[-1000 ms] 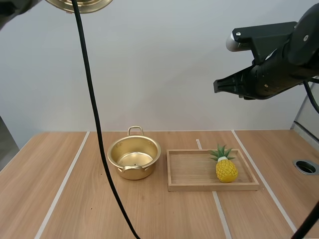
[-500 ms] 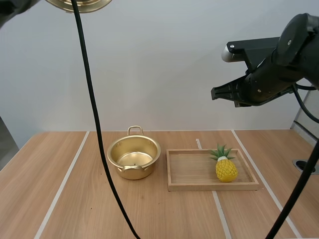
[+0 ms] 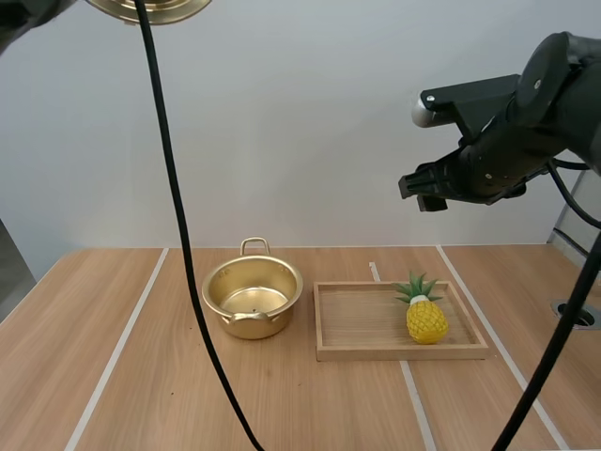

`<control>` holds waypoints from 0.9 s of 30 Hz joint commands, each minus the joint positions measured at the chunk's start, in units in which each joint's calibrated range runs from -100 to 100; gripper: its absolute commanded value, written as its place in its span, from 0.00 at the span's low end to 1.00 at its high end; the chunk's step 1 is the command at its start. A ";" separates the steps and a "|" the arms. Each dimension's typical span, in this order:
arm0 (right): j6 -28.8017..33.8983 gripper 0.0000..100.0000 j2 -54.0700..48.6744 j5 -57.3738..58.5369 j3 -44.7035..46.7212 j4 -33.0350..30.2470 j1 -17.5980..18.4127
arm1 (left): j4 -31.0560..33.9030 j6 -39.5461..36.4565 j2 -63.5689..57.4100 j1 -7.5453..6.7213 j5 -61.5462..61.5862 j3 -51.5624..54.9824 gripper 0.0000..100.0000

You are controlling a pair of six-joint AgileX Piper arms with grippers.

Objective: Open the pot, put the pineapple inside, and close it

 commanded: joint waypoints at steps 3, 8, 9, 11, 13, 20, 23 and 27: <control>-0.40 1.00 3.09 1.16 0.20 -1.64 -0.23 | -1.03 -0.57 -0.35 -0.17 -1.98 -0.50 0.00; -0.40 1.00 5.81 -0.82 3.01 -2.23 -0.23 | -1.03 -0.57 -0.35 -0.17 -1.98 -0.50 0.00; -0.50 1.00 6.41 -1.86 4.03 -2.49 -0.23 | -1.03 -0.57 -0.35 -0.17 -1.98 -0.50 0.00; -0.50 1.00 7.67 -3.77 5.99 -3.06 -0.23 | -1.03 -0.57 -0.35 -0.17 -1.98 -0.50 0.00; -0.50 1.00 9.24 -5.70 7.99 -3.33 -0.23 | -1.03 -0.57 -0.35 -0.17 -1.98 -0.50 0.00; -0.50 1.00 14.65 -10.56 11.31 -3.33 -0.23 | -1.03 -0.57 -0.35 -0.17 -1.98 -0.50 0.00; -0.50 1.00 16.73 -11.43 11.47 -3.33 -0.23 | -1.03 -0.57 -0.35 -0.17 -1.98 -0.50 0.00; -0.50 1.00 19.69 -11.56 11.47 -3.33 -0.23 | -1.03 -0.57 -0.35 -0.17 -1.98 -0.50 0.00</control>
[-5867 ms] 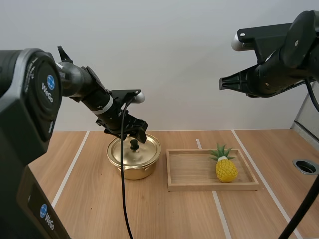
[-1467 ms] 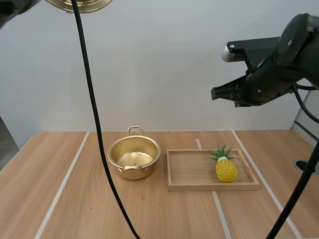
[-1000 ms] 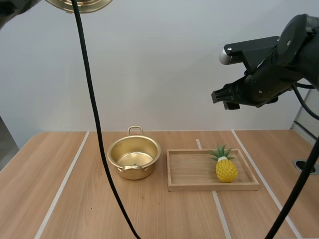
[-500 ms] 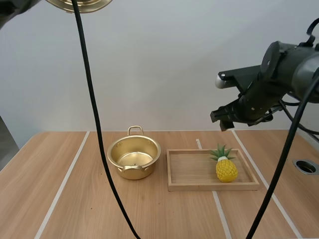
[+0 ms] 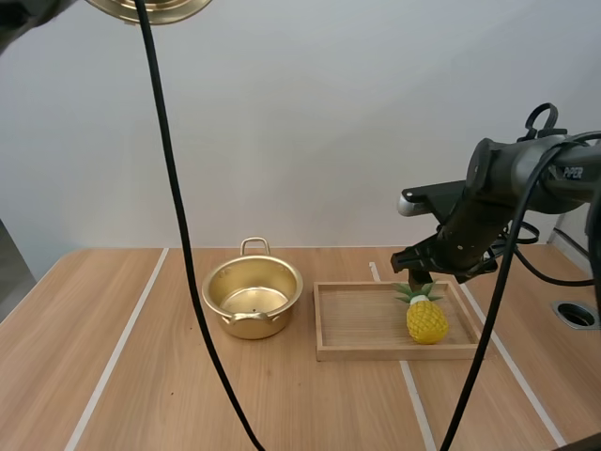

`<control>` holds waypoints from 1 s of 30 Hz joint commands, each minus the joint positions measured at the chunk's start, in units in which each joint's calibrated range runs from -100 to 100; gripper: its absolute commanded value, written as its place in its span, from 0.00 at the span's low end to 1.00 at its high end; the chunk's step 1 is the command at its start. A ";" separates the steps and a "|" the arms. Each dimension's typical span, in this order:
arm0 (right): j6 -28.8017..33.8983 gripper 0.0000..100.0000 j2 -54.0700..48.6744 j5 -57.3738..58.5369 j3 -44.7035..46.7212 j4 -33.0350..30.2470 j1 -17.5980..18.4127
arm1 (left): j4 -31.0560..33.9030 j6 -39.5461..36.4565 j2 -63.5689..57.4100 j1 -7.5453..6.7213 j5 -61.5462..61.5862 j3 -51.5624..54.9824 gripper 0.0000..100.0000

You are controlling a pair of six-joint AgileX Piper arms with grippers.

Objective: Open the pot, put the pineapple inside, and close it

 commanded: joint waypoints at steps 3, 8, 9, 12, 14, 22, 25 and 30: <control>-0.50 1.00 3.59 -0.55 0.23 -0.42 -0.23 | -0.95 -0.57 -0.35 -0.17 -1.98 -0.50 0.00; -0.50 1.00 6.83 -0.55 0.23 -0.01 -0.23 | -0.95 -0.57 -0.35 -0.17 -1.98 -0.50 0.00; -0.50 1.00 7.21 -0.55 0.23 0.10 -0.23 | -0.95 -0.57 -0.35 -0.17 -1.98 -0.50 0.00; -0.61 1.00 8.75 -0.55 0.23 0.10 -0.23 | -0.95 -0.57 -0.35 -0.17 -1.98 -0.50 0.00; -1.26 1.00 9.94 -0.55 0.23 0.10 -0.23 | -0.95 -0.57 -0.35 -0.17 -1.98 -0.50 0.00; -1.58 1.00 13.55 -0.55 0.35 0.46 -0.23 | -0.95 -0.57 -0.35 -0.17 -1.98 -0.50 0.00; -1.58 1.00 15.07 -0.55 0.35 0.46 -0.23 | -0.95 -0.57 -0.35 -0.17 -1.98 -0.50 0.00; -1.58 1.00 16.94 -1.27 0.35 0.46 -0.23 | -0.95 -0.57 -0.35 -0.17 -1.98 -0.50 0.00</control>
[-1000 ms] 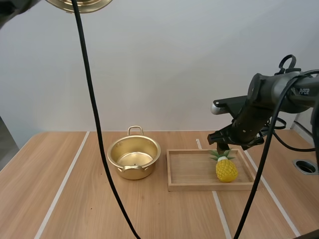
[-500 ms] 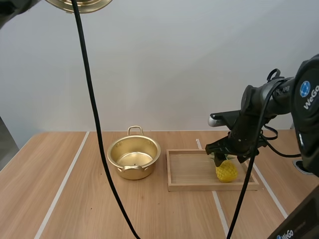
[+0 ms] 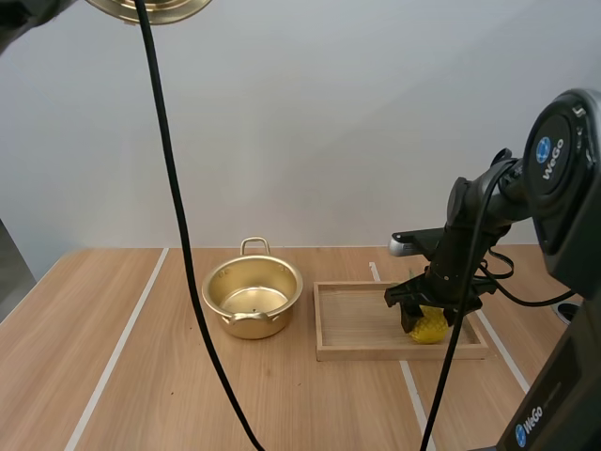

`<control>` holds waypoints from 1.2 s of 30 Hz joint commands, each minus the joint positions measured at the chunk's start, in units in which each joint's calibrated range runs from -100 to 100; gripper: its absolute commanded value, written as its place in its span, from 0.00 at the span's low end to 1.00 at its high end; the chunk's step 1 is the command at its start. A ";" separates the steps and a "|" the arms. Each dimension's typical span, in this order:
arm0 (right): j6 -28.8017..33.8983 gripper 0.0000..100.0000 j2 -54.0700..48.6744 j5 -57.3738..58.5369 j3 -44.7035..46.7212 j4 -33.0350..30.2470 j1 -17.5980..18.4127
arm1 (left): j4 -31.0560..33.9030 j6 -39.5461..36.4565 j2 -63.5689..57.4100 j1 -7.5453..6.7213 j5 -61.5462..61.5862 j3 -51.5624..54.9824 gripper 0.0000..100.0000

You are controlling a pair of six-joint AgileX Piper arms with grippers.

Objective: Open the pot, put the pineapple inside, and close it

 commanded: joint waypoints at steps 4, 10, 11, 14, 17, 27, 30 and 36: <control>-0.77 1.00 0.67 -1.88 -0.02 0.23 -0.23 | -0.95 -0.57 -0.35 -0.17 -1.98 -0.50 0.00; -0.86 0.99 0.67 -5.36 -0.02 0.23 -0.23 | -0.95 -0.57 -0.35 -0.17 -1.98 -0.50 0.00; -0.86 0.94 0.67 -5.96 -0.02 0.23 -0.23 | -0.95 -0.57 -0.35 -0.17 -1.98 -0.50 0.00; -0.96 0.77 0.67 -7.12 -0.02 0.23 -0.23 | -0.95 -0.57 -0.35 -0.17 -1.98 -0.50 0.00; -1.19 0.52 0.67 -7.35 -0.02 0.23 -0.23 | -0.95 -0.57 -0.35 -0.17 -1.98 -0.50 0.00; -1.19 0.00 0.67 -7.70 -0.02 0.23 -0.23 | -0.95 -0.57 -0.35 -0.17 -1.98 -0.50 0.00; -1.19 0.00 0.42 -7.70 -0.02 0.99 -0.23 | -0.95 -0.57 -0.35 -0.17 -1.98 -0.50 0.00; -2.48 0.00 -2.95 -9.87 -0.27 6.00 -0.23 | -0.95 -0.57 -0.35 -0.17 -1.98 -0.50 0.00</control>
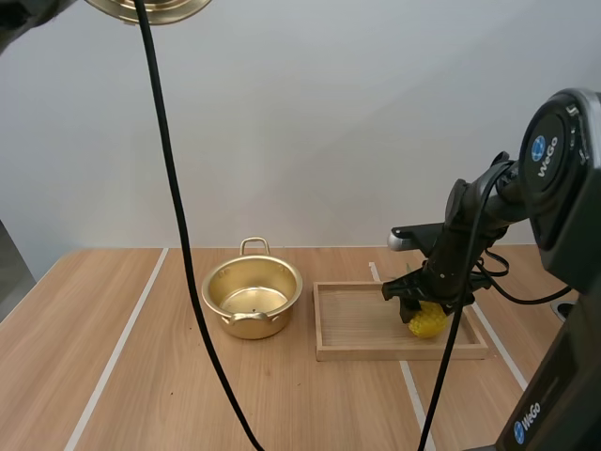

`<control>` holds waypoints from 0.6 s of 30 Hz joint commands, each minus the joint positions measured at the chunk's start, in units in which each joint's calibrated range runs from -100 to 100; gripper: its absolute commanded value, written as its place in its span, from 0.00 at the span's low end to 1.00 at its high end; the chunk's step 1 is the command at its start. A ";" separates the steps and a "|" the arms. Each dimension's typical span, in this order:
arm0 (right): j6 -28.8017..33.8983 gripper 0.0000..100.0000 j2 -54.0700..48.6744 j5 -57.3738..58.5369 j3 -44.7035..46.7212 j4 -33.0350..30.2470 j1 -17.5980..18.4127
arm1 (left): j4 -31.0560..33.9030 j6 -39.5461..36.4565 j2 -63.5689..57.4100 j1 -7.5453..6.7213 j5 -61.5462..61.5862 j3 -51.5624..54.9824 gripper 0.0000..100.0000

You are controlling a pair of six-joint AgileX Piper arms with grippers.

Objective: Open the pot, put the pineapple inside, and close it

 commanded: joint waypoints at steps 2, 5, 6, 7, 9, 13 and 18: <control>-2.53 0.00 -4.66 -3.99 -0.27 5.39 -0.23 | -0.95 -0.57 -0.35 -0.17 -1.98 -0.50 0.00; -4.13 0.00 -8.94 -8.10 -0.27 8.83 -0.23 | -0.95 -0.57 -0.35 -0.17 -1.98 -0.50 0.00; -5.18 0.00 -10.94 -9.60 -0.27 10.21 -0.23 | -0.95 -0.57 -0.35 -0.17 -1.98 -0.50 0.00; -5.75 0.00 -12.35 -10.59 -0.27 10.91 -0.16 | -0.95 -0.57 -0.35 -0.17 -1.98 -0.50 0.00; -6.49 0.00 -15.92 -12.67 -0.27 11.96 -0.08 | -0.95 -0.57 -0.35 -0.17 -1.98 -0.50 0.00; -6.49 0.00 -22.68 -15.88 -0.27 12.19 0.01 | -0.95 -0.57 -0.35 -0.17 -1.98 -0.50 0.00; -6.49 0.00 -31.17 -17.48 -0.42 12.19 0.01 | -0.95 -0.57 -0.35 -0.17 -1.98 -0.50 0.00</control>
